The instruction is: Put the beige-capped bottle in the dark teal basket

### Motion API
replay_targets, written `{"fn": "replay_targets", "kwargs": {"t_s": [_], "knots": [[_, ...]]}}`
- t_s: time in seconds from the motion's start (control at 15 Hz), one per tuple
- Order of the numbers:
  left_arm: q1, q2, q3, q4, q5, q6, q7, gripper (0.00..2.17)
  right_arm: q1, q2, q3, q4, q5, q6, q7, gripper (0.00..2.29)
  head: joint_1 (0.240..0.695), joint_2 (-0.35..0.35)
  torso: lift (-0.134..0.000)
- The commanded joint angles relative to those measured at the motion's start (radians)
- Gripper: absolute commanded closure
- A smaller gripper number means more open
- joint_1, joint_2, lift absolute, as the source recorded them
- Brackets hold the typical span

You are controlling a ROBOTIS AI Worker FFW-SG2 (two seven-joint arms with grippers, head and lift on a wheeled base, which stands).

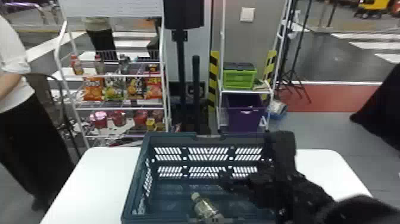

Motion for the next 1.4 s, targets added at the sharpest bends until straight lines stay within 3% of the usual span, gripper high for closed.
{"fn": "replay_targets", "kwargs": {"t_s": [0.0,0.4,0.8,1.0,1.33], "knots": [[-0.004,0.000,-0.002,-0.002,0.000,0.009,0.000,0.16,0.195,-0.041,-0.062,-0.074,0.001,-0.251,0.009,0.03,0.499,0.000,0.000],[-0.018,-0.002,-0.012,-0.015,0.000,0.049,0.001,0.16,0.620,-0.041,-0.217,-0.080,-0.003,-0.898,0.049,0.03,0.499,0.000,0.000],[-0.027,-0.003,-0.014,-0.026,-0.002,0.088,0.008,0.16,0.842,-0.017,-0.253,0.067,-0.014,-1.438,0.073,0.03,0.499,0.000,0.000],[-0.030,-0.003,-0.014,-0.031,-0.002,0.101,0.009,0.16,0.878,0.026,-0.289,0.107,-0.016,-1.530,0.107,0.03,0.499,0.000,0.000],[-0.038,-0.003,-0.020,-0.029,-0.005,0.119,0.011,0.16,0.878,0.040,-0.286,0.098,-0.017,-1.460,0.112,0.04,0.499,0.000,0.000]]}}
